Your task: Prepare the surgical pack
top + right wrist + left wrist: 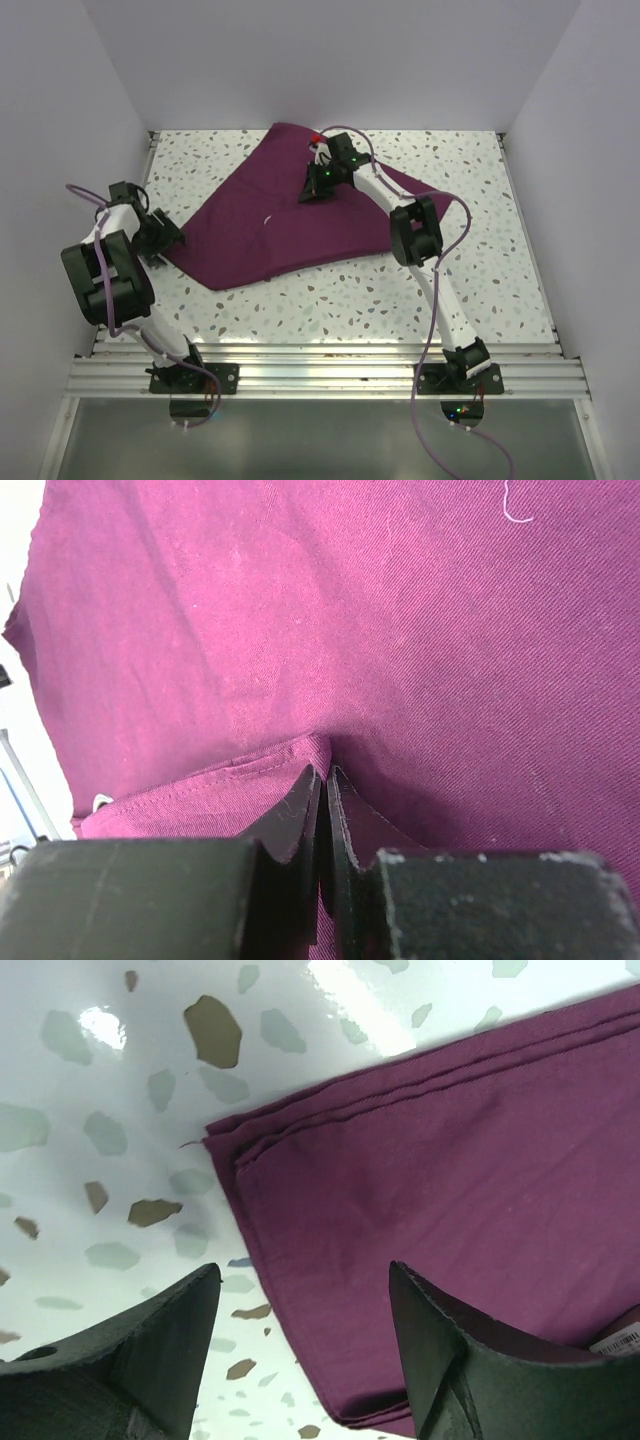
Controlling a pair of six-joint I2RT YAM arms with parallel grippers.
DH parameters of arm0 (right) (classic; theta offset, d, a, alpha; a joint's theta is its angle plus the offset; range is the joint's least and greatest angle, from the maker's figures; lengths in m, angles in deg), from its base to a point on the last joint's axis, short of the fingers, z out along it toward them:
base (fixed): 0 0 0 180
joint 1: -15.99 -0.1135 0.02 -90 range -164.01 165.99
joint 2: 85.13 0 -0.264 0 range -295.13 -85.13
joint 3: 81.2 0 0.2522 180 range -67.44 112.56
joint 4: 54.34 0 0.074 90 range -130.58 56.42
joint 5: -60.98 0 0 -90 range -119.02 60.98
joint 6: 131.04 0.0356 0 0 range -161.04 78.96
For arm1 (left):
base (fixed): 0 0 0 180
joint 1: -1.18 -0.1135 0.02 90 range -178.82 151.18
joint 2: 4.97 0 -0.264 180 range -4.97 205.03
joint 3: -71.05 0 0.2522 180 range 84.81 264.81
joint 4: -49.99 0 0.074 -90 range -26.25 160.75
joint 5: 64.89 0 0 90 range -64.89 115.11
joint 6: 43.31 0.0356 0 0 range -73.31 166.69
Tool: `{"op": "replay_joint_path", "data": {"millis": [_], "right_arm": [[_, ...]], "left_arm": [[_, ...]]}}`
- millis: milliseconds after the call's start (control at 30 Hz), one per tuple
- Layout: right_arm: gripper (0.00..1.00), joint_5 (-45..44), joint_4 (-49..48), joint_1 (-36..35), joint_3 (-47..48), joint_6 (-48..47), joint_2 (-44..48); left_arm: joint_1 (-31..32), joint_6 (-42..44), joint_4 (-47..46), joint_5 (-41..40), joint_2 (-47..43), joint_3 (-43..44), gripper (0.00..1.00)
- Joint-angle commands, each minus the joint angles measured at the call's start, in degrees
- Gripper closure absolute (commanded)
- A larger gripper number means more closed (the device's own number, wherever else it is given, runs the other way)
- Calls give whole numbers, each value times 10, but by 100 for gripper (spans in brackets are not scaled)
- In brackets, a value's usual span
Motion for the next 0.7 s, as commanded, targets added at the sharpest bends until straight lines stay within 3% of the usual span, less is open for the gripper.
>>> {"op": "replay_joint_path", "data": {"millis": [0,167,267,367,567,600,667], "right_arm": [[94,-14,-21,5,3,-6,-15],[93,-13,-21,4,13,-3,-21],[93,-14,-19,5,17,-2,-21],[93,-14,-18,4,19,-2,-21],[93,-15,-20,3,21,2,-25],[93,-16,-20,2,21,2,-26],[93,-17,-19,2,19,3,-28]], "left_arm": [[-6,-6,-49,30,16,-9,28],[-5,-8,-61,19,39,-25,32],[-5,-6,-64,21,63,-33,39],[-5,-4,-78,28,62,-52,52],[-2,11,-91,52,49,-55,87],[-2,14,-86,58,44,-49,99],[10,16,-65,53,15,-27,100]]}}
